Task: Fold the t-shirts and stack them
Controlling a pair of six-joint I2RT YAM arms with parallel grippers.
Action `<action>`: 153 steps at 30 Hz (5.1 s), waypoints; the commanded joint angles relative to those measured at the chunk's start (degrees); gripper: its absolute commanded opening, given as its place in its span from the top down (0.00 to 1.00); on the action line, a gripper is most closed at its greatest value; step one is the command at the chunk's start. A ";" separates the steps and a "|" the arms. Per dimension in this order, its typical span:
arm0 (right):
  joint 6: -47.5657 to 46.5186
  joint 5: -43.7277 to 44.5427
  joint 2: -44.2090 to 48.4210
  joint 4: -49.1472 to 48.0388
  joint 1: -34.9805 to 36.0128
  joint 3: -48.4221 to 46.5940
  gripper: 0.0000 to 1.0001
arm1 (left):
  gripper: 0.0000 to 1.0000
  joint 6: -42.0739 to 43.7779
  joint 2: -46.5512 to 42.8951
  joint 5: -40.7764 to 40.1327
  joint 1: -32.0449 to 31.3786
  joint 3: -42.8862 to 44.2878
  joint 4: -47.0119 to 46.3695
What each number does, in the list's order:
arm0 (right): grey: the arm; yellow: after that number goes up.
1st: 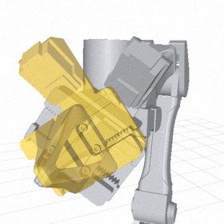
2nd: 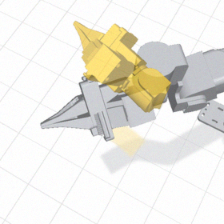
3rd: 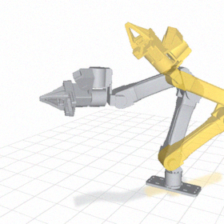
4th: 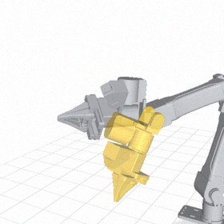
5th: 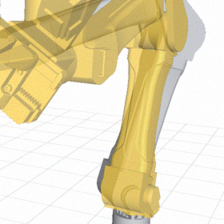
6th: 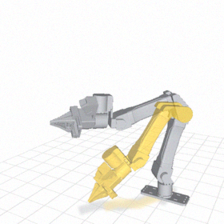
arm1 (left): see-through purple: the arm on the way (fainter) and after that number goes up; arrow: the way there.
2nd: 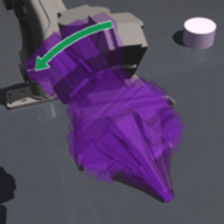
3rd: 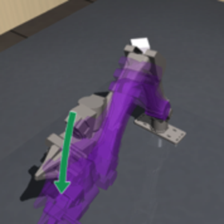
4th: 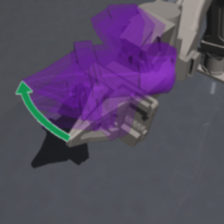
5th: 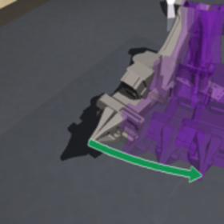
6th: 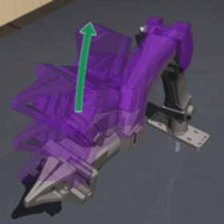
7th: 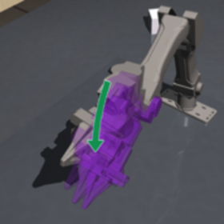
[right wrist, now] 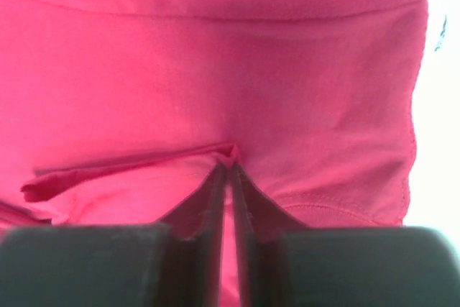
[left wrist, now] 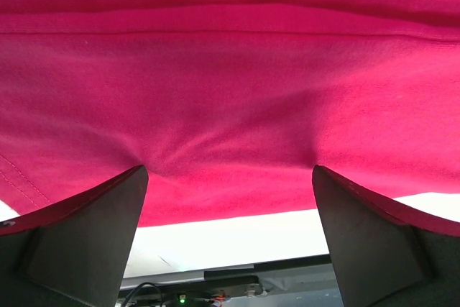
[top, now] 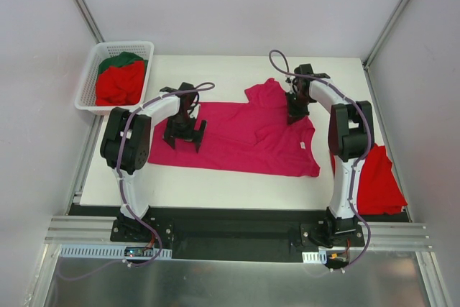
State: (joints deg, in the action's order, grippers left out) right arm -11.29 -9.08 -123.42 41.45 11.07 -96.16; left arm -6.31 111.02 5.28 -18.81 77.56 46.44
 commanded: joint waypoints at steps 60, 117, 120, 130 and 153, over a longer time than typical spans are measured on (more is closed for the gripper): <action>-0.75 -0.94 9.60 5.57 -5.88 -9.13 0.99 | 0.01 2.17 2.01 -5.01 -0.44 0.93 2.70; 0.83 -7.97 23.31 9.79 12.57 14.60 0.04 | 0.01 1.47 9.04 -15.38 2.90 17.28 4.28; 0.83 -7.97 22.78 10.14 12.75 14.77 0.04 | 0.01 1.56 8.25 -15.30 3.16 17.01 4.10; 0.39 -8.23 21.81 10.93 13.01 14.33 0.04 | 0.01 0.07 6.32 -18.20 6.93 13.94 4.37; 0.57 -0.41 12.00 6.01 13.63 11.36 0.04 | 0.01 -4.76 -5.18 -2.91 12.83 13.15 2.79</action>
State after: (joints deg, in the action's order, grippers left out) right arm -10.15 -13.21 -106.15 48.93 24.80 -79.50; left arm -8.69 114.76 -3.31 -5.93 91.31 49.41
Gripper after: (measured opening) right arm 0.955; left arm 0.993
